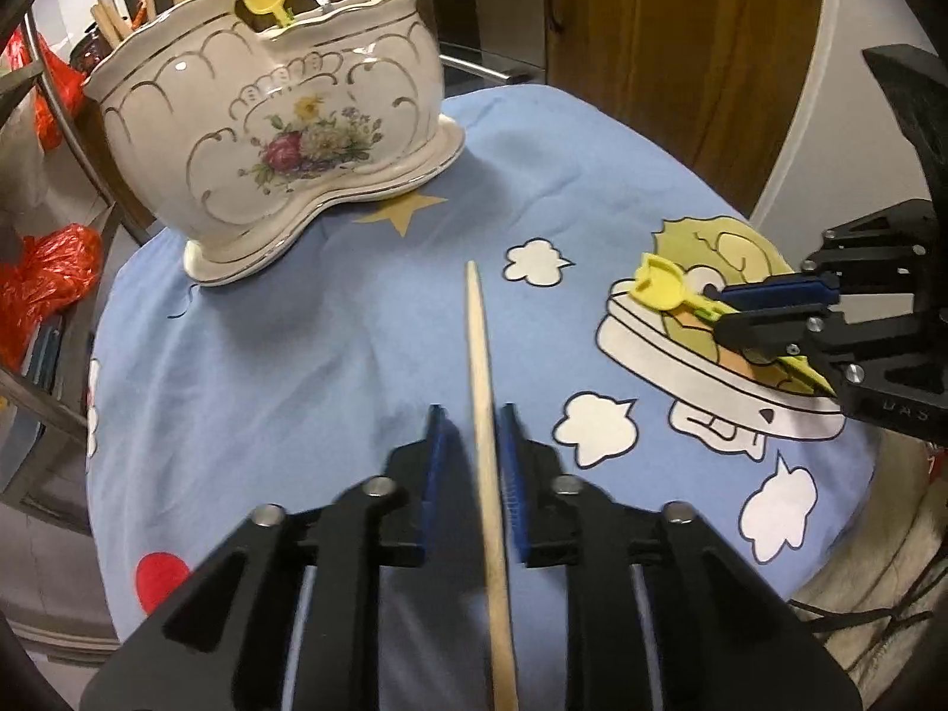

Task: Organize utensils
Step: 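Carry the chopstick to the tall cup while the right tool carries the yellow stick to the small cup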

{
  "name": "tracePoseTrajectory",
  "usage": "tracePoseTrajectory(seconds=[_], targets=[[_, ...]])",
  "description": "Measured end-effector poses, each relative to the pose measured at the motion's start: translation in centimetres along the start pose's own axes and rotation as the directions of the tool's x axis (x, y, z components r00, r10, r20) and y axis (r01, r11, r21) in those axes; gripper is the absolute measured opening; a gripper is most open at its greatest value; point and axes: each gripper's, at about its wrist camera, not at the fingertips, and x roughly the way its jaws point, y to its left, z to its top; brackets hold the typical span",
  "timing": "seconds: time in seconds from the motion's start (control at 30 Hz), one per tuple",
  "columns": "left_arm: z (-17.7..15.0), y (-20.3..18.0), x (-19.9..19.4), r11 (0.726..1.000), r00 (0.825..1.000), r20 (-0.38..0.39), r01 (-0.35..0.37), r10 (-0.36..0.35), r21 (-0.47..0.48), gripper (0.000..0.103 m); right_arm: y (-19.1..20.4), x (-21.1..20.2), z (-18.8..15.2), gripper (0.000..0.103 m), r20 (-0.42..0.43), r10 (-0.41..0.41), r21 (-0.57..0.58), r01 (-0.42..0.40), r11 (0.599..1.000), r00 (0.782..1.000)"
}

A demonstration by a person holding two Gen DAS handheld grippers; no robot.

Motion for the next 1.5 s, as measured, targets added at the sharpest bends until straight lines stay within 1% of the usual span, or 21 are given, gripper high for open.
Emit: tracePoseTrajectory(seconds=[0.13, 0.2, 0.33, 0.37, 0.43, 0.47, 0.57, 0.67, 0.73, 0.8, 0.83, 0.87, 0.93, 0.97, 1.07, 1.1, 1.13, 1.2, 1.23, 1.33, 1.5], targets=[[-0.2, 0.2, -0.2, 1.000, 1.000, 0.013, 0.007, -0.007, 0.008, 0.006, 0.1, -0.5, 0.6, 0.011, 0.033, -0.003, 0.009, 0.003, 1.000, 0.999], [-0.3, 0.8, -0.7, 1.000, 0.999, 0.034, 0.012, -0.012, -0.006, 0.006, 0.2, -1.1, 1.2, 0.011, 0.070, 0.005, 0.016, -0.006, 1.000, 0.998], [-0.2, 3.1, -3.1, 0.998, 0.990, 0.138, 0.025, -0.018, -0.055, 0.006, 0.5, -2.4, 2.7, 0.011, 0.156, 0.014, 0.015, -0.016, 1.000, 0.988], [0.0, 4.0, -4.2, 0.997, 0.983, 0.184, 0.021, -0.008, -0.068, 0.006, 0.6, -2.7, 3.2, 0.011, 0.182, 0.016, 0.014, -0.019, 1.000, 0.983], [0.3, 5.2, -5.6, 0.996, 0.971, 0.238, 0.014, 0.006, -0.084, 0.006, 1.0, -3.6, 4.6, 0.011, 0.252, 0.013, 0.014, -0.016, 1.000, 0.968], [0.6, 6.0, -6.6, 0.995, 0.961, 0.276, 0.013, 0.014, -0.099, 0.006, 1.1, -3.9, 5.0, 0.011, 0.274, 0.011, 0.013, -0.015, 1.000, 0.962], [1.7, 8.0, -8.8, 0.992, 0.934, 0.356, 0.015, 0.030, -0.125, 0.006, 1.4, -5.0, 7.2, 0.011, 0.362, 0.010, 0.016, -0.017, 1.000, 0.932], [3.9, 9.9, -10.5, 0.990, 0.903, 0.425, -0.003, 0.063, -0.141, 0.006, 1.1, -6.2, 9.6, 0.011, 0.458, 0.007, 0.031, -0.024, 0.999, 0.889], [5.6, 11.3, -11.5, 0.986, 0.876, 0.475, -0.009, 0.087, -0.165, 0.006, 0.6, -6.8, 11.3, 0.011, 0.517, 0.014, 0.055, -0.049, 0.997, 0.856], [7.1, 12.3, -12.3, 0.982, 0.858, 0.504, -0.001, 0.099, -0.191, 0.006, 0.3, -7.4, 13.0, 0.011, 0.570, 0.020, 0.071, -0.074, 0.995, 0.821], [7.9, 12.9, -12.8, 0.978, 0.845, 0.525, 0.010, 0.103, -0.207, 0.004, 0.2, -7.4, 13.6, 0.011, 0.582, 0.018, 0.074, -0.075, 0.994, 0.813], [8.6, 13.3, -13.1, 0.976, 0.839, 0.533, 0.012, 0.107, -0.216, 0.003, 0.2, -7.5, 14.3, 0.011, 0.592, 0.019, 0.069, -0.075, 0.995, 0.806], [9.4, 13.7, -13.2, 0.976, 0.849, 0.515, -0.002, 0.117, -0.219, 0.003, 0.4, -7.3, 15.3, 0.011, 0.595, 0.009, 0.063, -0.057, 0.996, 0.804], [9.5, 13.6, -12.8, 0.978, 0.867, 0.487, -0.008, 0.112, -0.211, 0.003, 0.4, -7.1, 15.5, 0.011, 0.596, 0.016, 0.060, -0.064, 0.996, 0.803], [8.2, 12.9, -11.4, 0.984, 0.888, 0.449, -0.023, 0.101, -0.175, 0.004, 0.7, -6.8, 14.9, 0.011, 0.596, 0.016, 0.052, -0.059, 0.997, 0.803], [7.5, 12.6, -10.8, 0.986, 0.897, 0.433, -0.016, 0.088, -0.167, 0.008, 0.6, -6.5, 14.6, 0.011, 0.592, 0.011, 0.055, -0.054, 0.997, 0.806], [7.0, 12.3, -10.2, 0.987, 0.907, 0.416, -0.003, 0.070, -0.160, 0.015, 0.5, -6.2, 14.5, 0.011, 0.586, 0.011, 0.059, -0.057, 0.997, 0.810], [5.7, 11.6, -8.5, 0.989, 0.928, 0.370, -0.001, 0.055, -0.146, 0.026, 0.0, -5.6, 14.1, 0.011, 0.563, 0.013, 0.075, -0.067, 0.995, 0.826], [5.4, 11.3, -7.9, 0.991, 0.933, 0.355, -0.006, 0.054, -0.134, 0.029, -0.1, -5.5, 13.8, 0.011, 0.560, 0.014, 0.079, -0.070, 0.994, 0.828], [4.7, 10.0, -5.3, 0.996, 0.957, 0.283, -0.038, 0.060, -0.083, 0.030, -0.2, -5.5, 13.1, 0.011, 0.555, 0.014, 0.086, -0.075, 0.993, 0.832], [5.2, 9.0, -2.5, 0.997, 0.970, 0.237, -0.040, 0.054, -0.066, 0.030, 0.0, -5.8, 12.4, 0.011, 0.552, 0.022, 0.083, -0.081, 0.993, 0.834]])
